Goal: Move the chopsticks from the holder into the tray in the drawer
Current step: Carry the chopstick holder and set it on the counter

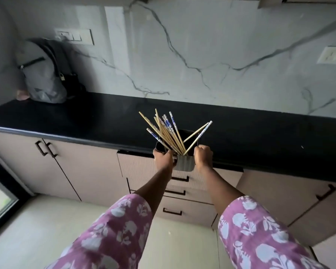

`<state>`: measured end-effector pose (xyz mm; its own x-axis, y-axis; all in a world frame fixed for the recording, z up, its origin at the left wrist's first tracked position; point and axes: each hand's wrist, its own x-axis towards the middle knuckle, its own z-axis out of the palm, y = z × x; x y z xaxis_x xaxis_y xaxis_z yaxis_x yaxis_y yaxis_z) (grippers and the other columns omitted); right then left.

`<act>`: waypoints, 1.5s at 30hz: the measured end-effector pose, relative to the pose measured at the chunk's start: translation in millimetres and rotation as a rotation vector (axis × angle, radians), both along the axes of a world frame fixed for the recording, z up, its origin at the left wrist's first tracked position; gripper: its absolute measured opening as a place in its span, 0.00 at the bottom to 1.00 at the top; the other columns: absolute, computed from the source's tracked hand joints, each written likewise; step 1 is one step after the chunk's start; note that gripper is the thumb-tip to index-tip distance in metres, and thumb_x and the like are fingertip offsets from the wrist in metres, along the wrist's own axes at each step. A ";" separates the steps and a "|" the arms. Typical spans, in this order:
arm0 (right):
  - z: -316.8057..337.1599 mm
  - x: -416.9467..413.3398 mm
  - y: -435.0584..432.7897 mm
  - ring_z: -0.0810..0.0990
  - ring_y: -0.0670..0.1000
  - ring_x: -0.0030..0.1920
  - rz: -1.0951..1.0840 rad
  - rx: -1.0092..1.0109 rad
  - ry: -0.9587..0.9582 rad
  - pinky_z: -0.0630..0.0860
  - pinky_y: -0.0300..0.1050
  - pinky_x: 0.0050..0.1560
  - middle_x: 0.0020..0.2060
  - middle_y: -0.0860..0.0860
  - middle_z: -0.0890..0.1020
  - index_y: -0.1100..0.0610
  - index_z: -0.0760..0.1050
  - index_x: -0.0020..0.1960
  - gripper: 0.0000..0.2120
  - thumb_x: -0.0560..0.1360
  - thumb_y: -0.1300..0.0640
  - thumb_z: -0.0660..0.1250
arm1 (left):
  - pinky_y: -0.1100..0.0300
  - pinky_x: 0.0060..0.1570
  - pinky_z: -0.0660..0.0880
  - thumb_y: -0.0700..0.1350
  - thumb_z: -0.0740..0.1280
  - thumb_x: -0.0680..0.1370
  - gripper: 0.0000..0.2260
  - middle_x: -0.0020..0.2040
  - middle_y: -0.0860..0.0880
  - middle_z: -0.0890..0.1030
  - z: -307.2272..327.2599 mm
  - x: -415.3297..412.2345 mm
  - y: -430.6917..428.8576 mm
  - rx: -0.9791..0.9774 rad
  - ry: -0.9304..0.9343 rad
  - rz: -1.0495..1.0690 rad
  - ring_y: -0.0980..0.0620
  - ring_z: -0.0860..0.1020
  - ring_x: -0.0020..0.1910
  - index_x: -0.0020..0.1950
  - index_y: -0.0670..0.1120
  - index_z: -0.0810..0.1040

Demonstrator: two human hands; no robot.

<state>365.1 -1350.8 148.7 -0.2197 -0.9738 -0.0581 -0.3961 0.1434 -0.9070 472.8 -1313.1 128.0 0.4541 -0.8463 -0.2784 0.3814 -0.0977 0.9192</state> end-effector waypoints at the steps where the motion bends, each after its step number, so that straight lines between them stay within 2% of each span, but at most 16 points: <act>1: 2.9 0.1 -13.7 0.62 0.51 0.26 0.017 0.001 0.010 0.60 0.46 0.33 0.24 0.52 0.67 0.59 0.60 0.24 0.16 0.70 0.66 0.57 | 0.52 0.47 0.79 0.37 0.63 0.77 0.20 0.46 0.50 0.73 2.9 0.6 -12.3 0.012 -0.006 0.024 0.55 0.74 0.43 0.66 0.44 0.61; 3: 6.1 0.7 -39.0 0.64 0.52 0.27 0.043 0.002 0.028 0.62 0.47 0.35 0.25 0.52 0.68 0.59 0.61 0.24 0.16 0.70 0.66 0.57 | 0.55 0.41 0.79 0.39 0.64 0.77 0.21 0.47 0.49 0.73 6.0 3.6 -34.3 0.031 -0.021 0.053 0.55 0.74 0.42 0.67 0.45 0.61; 6: 3.5 3.8 -76.7 0.68 0.57 0.32 0.077 0.018 0.043 0.63 0.47 0.36 0.28 0.55 0.72 0.60 0.64 0.25 0.16 0.71 0.65 0.57 | 0.60 0.33 0.77 0.40 0.65 0.76 0.22 0.55 0.45 0.72 4.7 7.3 -69.8 0.053 -0.034 0.049 0.50 0.74 0.50 0.68 0.46 0.61; 9: -0.9 8.7 -114.5 0.72 0.57 0.38 0.098 0.031 0.072 0.64 0.45 0.39 0.35 0.59 0.75 0.62 0.68 0.29 0.13 0.72 0.64 0.57 | 0.57 0.37 0.78 0.40 0.65 0.76 0.23 0.57 0.44 0.72 -1.3 13.3 -110.0 0.086 -0.038 0.061 0.46 0.74 0.54 0.69 0.45 0.61; 12: -7.9 16.4 -159.1 0.72 0.56 0.39 0.083 0.043 0.059 0.64 0.45 0.40 0.37 0.59 0.74 0.59 0.65 0.27 0.15 0.73 0.64 0.57 | 0.51 0.45 0.80 0.40 0.66 0.75 0.23 0.58 0.42 0.73 -7.7 18.5 -155.8 0.124 -0.053 0.069 0.45 0.75 0.54 0.68 0.45 0.62; 14: -10.2 22.0 -186.2 0.73 0.57 0.40 0.070 0.066 0.051 0.65 0.45 0.40 0.38 0.59 0.74 0.57 0.65 0.27 0.17 0.74 0.64 0.57 | 0.54 0.36 0.79 0.40 0.66 0.75 0.20 0.56 0.42 0.74 -11.3 23.8 -184.8 0.128 -0.046 0.081 0.46 0.76 0.49 0.65 0.46 0.64; 17: -11.7 33.7 -228.1 0.78 0.62 0.51 0.094 0.098 0.090 0.69 0.47 0.45 0.45 0.65 0.79 0.66 0.77 0.39 0.13 0.76 0.63 0.56 | 0.59 0.30 0.76 0.40 0.66 0.75 0.20 0.54 0.43 0.75 -14.3 34.3 -228.6 0.136 -0.048 0.080 0.48 0.77 0.46 0.65 0.46 0.63; 19: -12.8 39.5 -250.2 0.78 0.63 0.54 0.062 0.087 0.106 0.72 0.50 0.50 0.50 0.67 0.81 0.71 0.77 0.46 0.13 0.75 0.64 0.57 | 0.56 0.36 0.78 0.41 0.66 0.75 0.21 0.54 0.44 0.75 -18.0 40.8 -255.7 0.160 -0.078 0.073 0.47 0.77 0.47 0.66 0.46 0.63; 21: -15.2 44.8 -271.1 0.78 0.63 0.55 0.043 0.090 0.103 0.73 0.48 0.52 0.52 0.66 0.80 0.70 0.77 0.50 0.14 0.76 0.64 0.56 | 0.49 0.49 0.79 0.42 0.66 0.75 0.21 0.57 0.44 0.76 -20.2 45.9 -282.7 0.178 -0.113 0.070 0.45 0.77 0.52 0.66 0.46 0.64; 23: -15.4 50.1 -287.7 0.77 0.63 0.56 0.018 0.112 0.070 0.72 0.47 0.52 0.52 0.65 0.81 0.69 0.78 0.50 0.14 0.77 0.63 0.56 | 0.46 0.56 0.77 0.43 0.66 0.74 0.20 0.59 0.42 0.76 -20.4 48.5 -304.2 0.200 -0.140 0.087 0.43 0.77 0.56 0.65 0.46 0.66; 26: -15.7 56.5 -313.1 0.77 0.64 0.54 -0.031 0.138 0.057 0.73 0.51 0.51 0.49 0.67 0.81 0.65 0.74 0.33 0.13 0.74 0.64 0.57 | 0.45 0.60 0.74 0.45 0.66 0.73 0.22 0.62 0.42 0.74 -19.5 48.7 -331.2 0.252 -0.193 0.138 0.42 0.75 0.59 0.66 0.44 0.66; 27: -15.4 57.9 -320.5 0.77 0.64 0.53 -0.044 0.146 0.050 0.72 0.50 0.49 0.48 0.67 0.81 0.65 0.73 0.33 0.13 0.73 0.63 0.57 | 0.45 0.61 0.73 0.46 0.65 0.73 0.24 0.64 0.42 0.73 -18.8 48.1 -339.6 0.271 -0.197 0.147 0.42 0.74 0.61 0.68 0.44 0.65; 30: -17.1 60.5 -338.3 0.78 0.64 0.51 -0.085 0.141 0.041 0.72 0.50 0.48 0.47 0.67 0.81 0.68 0.77 0.42 0.12 0.72 0.61 0.58 | 0.44 0.63 0.70 0.46 0.63 0.73 0.27 0.67 0.43 0.70 -16.1 45.7 -362.2 0.311 -0.213 0.148 0.40 0.71 0.64 0.71 0.45 0.62; 36: -24.2 65.7 -363.3 0.80 0.63 0.50 -0.151 0.117 0.086 0.75 0.49 0.48 0.48 0.63 0.82 0.64 0.80 0.47 0.15 0.72 0.57 0.58 | 0.46 0.65 0.66 0.47 0.61 0.73 0.28 0.70 0.43 0.68 -19.6 40.4 -388.5 0.339 -0.284 0.199 0.41 0.65 0.69 0.72 0.44 0.60; 42: -30.0 72.7 -363.7 0.79 0.63 0.53 -0.211 0.097 0.083 0.75 0.50 0.52 0.51 0.64 0.81 0.62 0.79 0.50 0.15 0.74 0.55 0.58 | 0.49 0.60 0.72 0.46 0.64 0.72 0.21 0.59 0.45 0.75 -26.0 40.0 -388.4 0.199 -0.244 0.256 0.44 0.74 0.60 0.65 0.45 0.67; 45: -31.6 72.7 -356.5 0.79 0.63 0.52 -0.218 0.080 0.059 0.75 0.50 0.51 0.50 0.64 0.81 0.63 0.79 0.49 0.15 0.74 0.56 0.58 | 0.55 0.53 0.71 0.45 0.64 0.73 0.20 0.53 0.48 0.75 -25.3 39.9 -378.6 0.177 -0.247 0.267 0.48 0.74 0.51 0.64 0.46 0.68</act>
